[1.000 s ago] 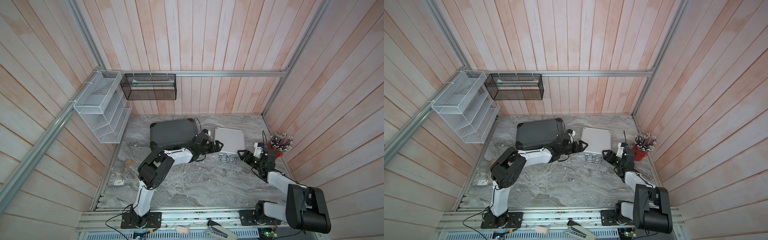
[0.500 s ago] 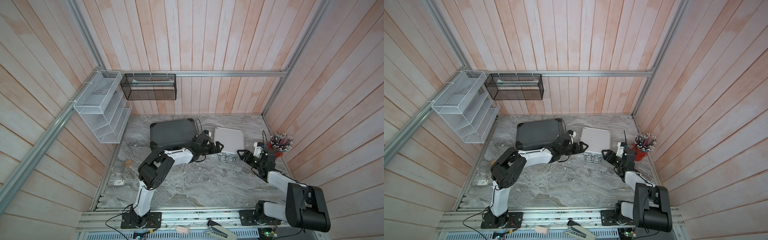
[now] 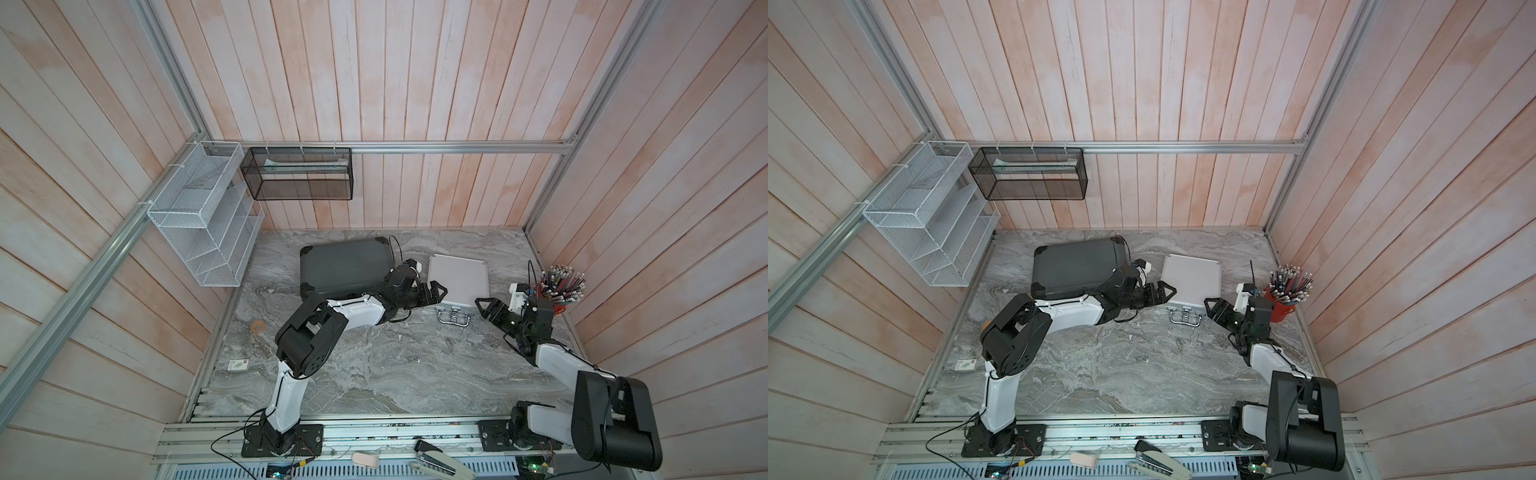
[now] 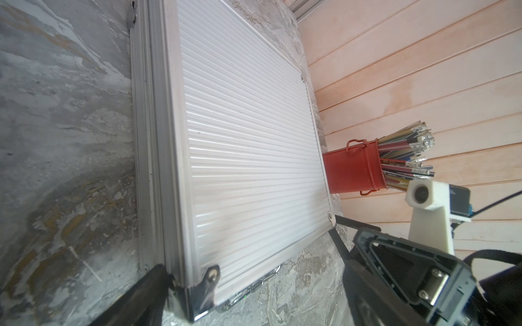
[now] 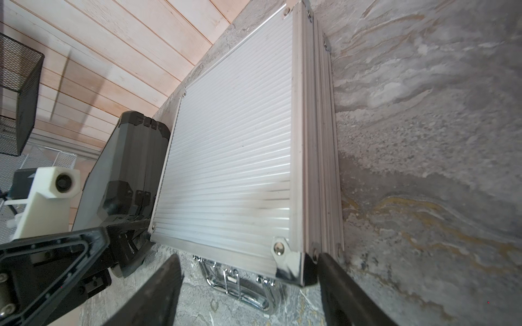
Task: Open the poker set cases
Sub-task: Open the case lid on the poker set case.
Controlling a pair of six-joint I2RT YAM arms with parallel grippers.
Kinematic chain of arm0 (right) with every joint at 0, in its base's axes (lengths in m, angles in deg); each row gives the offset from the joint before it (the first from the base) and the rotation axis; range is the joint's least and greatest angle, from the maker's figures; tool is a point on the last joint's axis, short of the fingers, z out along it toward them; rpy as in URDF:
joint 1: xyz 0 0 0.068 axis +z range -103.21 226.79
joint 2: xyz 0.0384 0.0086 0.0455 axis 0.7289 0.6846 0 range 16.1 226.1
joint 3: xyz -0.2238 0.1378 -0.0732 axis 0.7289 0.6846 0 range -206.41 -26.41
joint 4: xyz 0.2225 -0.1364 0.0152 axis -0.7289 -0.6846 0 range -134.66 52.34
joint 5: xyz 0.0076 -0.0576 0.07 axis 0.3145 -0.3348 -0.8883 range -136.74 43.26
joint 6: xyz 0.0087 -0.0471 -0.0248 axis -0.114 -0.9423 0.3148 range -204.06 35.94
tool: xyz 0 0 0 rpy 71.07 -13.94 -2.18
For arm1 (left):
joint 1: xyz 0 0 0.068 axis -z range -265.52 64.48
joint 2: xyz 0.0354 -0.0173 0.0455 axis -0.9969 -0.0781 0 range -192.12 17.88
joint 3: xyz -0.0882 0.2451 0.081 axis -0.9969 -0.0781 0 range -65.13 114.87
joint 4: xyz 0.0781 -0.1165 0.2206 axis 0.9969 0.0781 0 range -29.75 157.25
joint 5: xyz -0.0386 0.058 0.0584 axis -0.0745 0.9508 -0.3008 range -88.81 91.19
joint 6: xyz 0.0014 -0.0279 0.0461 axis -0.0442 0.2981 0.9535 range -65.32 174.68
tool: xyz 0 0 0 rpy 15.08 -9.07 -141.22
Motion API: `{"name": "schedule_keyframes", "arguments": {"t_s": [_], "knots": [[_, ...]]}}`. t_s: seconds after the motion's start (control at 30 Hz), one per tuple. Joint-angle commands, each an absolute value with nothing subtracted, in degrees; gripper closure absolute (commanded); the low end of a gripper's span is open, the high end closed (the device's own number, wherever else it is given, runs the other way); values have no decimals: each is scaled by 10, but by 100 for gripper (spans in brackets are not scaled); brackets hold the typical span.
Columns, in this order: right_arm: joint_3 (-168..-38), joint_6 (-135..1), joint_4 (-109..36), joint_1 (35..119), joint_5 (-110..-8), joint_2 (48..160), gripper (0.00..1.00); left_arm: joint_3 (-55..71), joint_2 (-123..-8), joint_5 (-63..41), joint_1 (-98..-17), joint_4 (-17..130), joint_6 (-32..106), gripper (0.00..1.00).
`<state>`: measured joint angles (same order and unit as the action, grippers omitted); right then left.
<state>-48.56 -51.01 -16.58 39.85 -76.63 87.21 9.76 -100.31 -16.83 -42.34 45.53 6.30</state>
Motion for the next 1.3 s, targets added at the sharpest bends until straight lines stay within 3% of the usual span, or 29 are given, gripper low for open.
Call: {"name": "schedule_keyframes", "arguments": {"t_s": [0.0, 0.33, 0.53, 0.8, 1.27], "knots": [[-499, -506, -154, 403, -796, 856, 24, 113, -994, -208, -417, 400, 47, 2], [-499, -516, -174, 402, -774, 859, 22, 102, -989, -220, -425, 365, 20, 2], [-503, -518, -190, 401, -742, 859, 9, 94, -985, -218, -430, 351, 12, 2], [-501, -514, -200, 400, -734, 862, 2, 92, -981, -217, -431, 345, 7, 2], [-501, -486, -148, 400, -801, 889, 2, 82, -975, -213, -434, 338, 4, 2]]}}
